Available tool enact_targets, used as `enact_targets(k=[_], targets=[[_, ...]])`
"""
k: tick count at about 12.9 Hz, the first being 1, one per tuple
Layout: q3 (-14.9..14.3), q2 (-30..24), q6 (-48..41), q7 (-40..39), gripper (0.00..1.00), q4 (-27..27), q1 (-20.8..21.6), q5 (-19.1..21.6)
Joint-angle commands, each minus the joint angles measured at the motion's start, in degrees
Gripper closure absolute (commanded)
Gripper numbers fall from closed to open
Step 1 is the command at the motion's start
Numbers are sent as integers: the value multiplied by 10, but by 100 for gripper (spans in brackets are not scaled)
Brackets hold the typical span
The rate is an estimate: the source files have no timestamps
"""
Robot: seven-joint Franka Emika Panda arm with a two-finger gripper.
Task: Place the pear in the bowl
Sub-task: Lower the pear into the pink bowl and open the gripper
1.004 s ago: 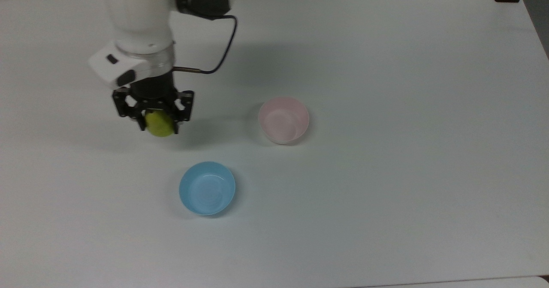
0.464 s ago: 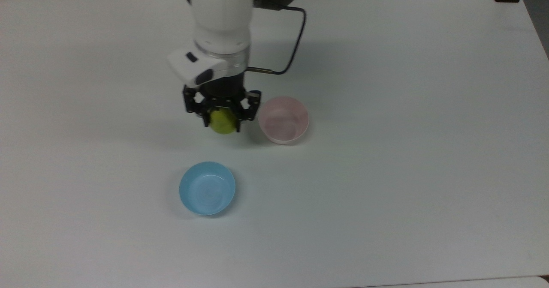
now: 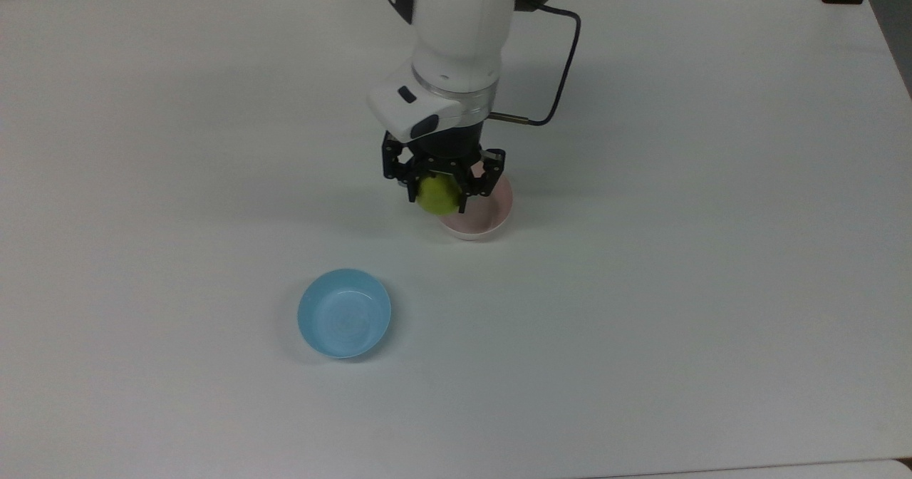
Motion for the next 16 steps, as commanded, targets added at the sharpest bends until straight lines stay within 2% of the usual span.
enact_targets(k=[1, 7, 10, 16], targets=[[-5, -22, -11, 43, 64, -35, 26, -14], [-5, 2, -5, 72, 64, -35, 39, -21], [-5, 16, 4, 88, 64, -33, 39, -43], [-4, 29, 19, 91, 54, -33, 38, -55]])
